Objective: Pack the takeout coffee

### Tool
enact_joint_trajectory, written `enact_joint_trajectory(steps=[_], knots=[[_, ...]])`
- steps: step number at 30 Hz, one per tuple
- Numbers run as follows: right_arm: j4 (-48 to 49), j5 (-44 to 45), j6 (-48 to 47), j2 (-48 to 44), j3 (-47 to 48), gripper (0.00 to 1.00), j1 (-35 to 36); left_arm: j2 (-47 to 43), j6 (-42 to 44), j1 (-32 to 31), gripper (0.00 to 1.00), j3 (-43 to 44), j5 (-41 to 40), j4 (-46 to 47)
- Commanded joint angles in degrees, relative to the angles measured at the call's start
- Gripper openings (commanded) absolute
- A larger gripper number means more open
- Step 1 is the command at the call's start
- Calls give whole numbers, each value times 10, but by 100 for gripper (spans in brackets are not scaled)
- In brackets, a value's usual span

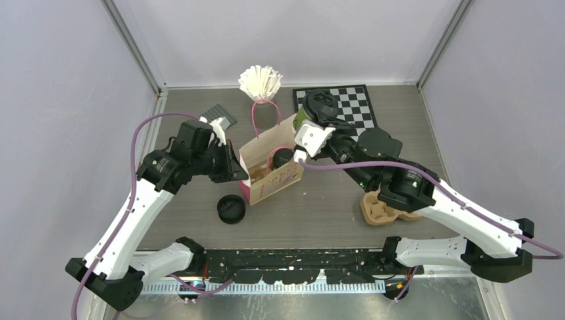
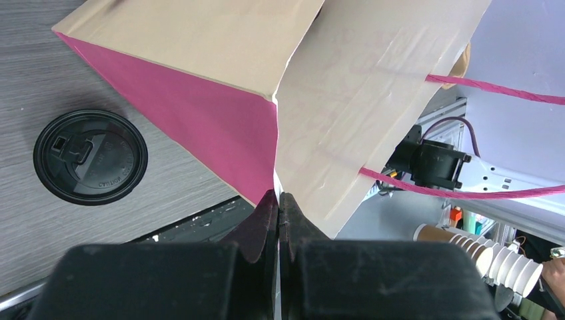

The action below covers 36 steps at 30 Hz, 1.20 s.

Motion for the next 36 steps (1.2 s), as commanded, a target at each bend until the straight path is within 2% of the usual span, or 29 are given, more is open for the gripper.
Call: enact_joint_trajectory(steps=[1, 7, 12, 15, 19, 25, 28, 34, 36], knots=[[-21, 127, -7, -30, 20, 0, 0, 2, 12, 5, 0, 11, -13, 7], [-87, 210, 51, -68, -41, 0, 0, 4, 14, 5, 0, 18, -13, 14], [-110, 227, 131, -92, -153, 0, 0, 6, 20, 6, 0, 19, -14, 16], [-77, 235, 156, -96, -226, 0, 0, 4, 24, 6, 0, 18, -12, 16], [8, 215, 146, -99, -324, 0, 0, 5, 28, 7, 0, 16, -10, 13], [114, 208, 153, -94, -422, 0, -2, 4, 31, 9, 0, 16, -5, 13], [181, 175, 156, -88, -465, 4, -7, 6, 30, 9, 0, 17, 2, 15], [169, 163, 193, -32, -469, 4, -8, 5, 26, 10, 0, 8, 5, 21], [168, 160, 198, -35, -474, 9, -8, 3, 25, 10, 0, 7, 6, 24]])
